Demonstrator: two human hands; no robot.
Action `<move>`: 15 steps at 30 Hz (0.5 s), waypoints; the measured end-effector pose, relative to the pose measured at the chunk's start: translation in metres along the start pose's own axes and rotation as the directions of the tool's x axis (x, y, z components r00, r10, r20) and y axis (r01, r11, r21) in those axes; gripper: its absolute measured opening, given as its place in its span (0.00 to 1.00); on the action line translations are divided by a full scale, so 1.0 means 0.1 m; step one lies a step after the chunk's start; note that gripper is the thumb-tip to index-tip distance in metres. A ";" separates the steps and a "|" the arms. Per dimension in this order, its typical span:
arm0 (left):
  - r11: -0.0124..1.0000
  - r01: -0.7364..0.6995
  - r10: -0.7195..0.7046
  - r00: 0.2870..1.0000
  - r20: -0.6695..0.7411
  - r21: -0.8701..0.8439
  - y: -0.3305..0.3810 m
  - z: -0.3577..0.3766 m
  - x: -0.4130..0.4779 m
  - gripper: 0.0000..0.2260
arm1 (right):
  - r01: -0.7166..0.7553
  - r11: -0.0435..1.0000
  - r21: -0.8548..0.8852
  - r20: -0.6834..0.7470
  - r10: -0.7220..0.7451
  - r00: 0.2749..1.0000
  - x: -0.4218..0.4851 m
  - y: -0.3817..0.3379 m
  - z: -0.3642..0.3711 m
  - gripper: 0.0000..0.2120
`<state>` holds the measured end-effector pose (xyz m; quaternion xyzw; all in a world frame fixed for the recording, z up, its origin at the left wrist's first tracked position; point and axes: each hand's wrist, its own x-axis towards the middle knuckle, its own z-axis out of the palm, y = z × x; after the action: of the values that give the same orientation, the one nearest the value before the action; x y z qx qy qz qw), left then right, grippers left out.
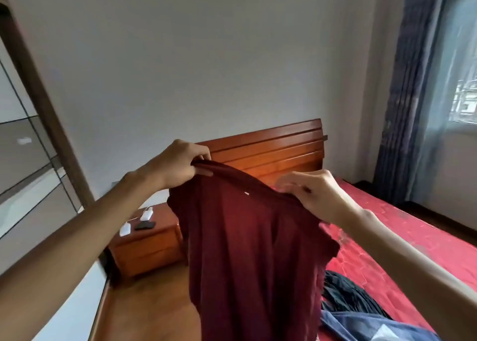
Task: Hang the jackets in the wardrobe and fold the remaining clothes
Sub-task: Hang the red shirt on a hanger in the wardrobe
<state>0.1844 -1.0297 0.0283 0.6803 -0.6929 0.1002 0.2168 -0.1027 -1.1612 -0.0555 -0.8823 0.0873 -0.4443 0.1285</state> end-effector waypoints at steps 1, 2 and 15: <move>0.999 0.029 -0.029 0.999 -0.033 0.023 -0.05 -0.01 -0.10 0.08 | 0.081 0.996 0.040 0.034 -0.082 0.996 -0.01 -0.06 0.10 0.06; 0.997 0.050 -0.046 0.997 -0.068 0.058 -0.09 -0.01 -0.20 0.09 | 0.143 0.986 0.091 0.061 -0.149 0.987 -0.01 -0.12 0.20 0.06; 0.696 0.660 -0.570 0.747 0.342 -0.283 -0.32 -0.60 -1.61 0.14 | 0.196 0.979 -0.062 0.592 -0.122 0.796 0.21 -0.26 1.08 0.23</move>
<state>0.2230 -0.8605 0.0066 0.8235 -0.4489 -0.1959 0.2862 -0.0019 -1.1255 -0.0936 -0.9863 -0.0044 -0.1541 0.0578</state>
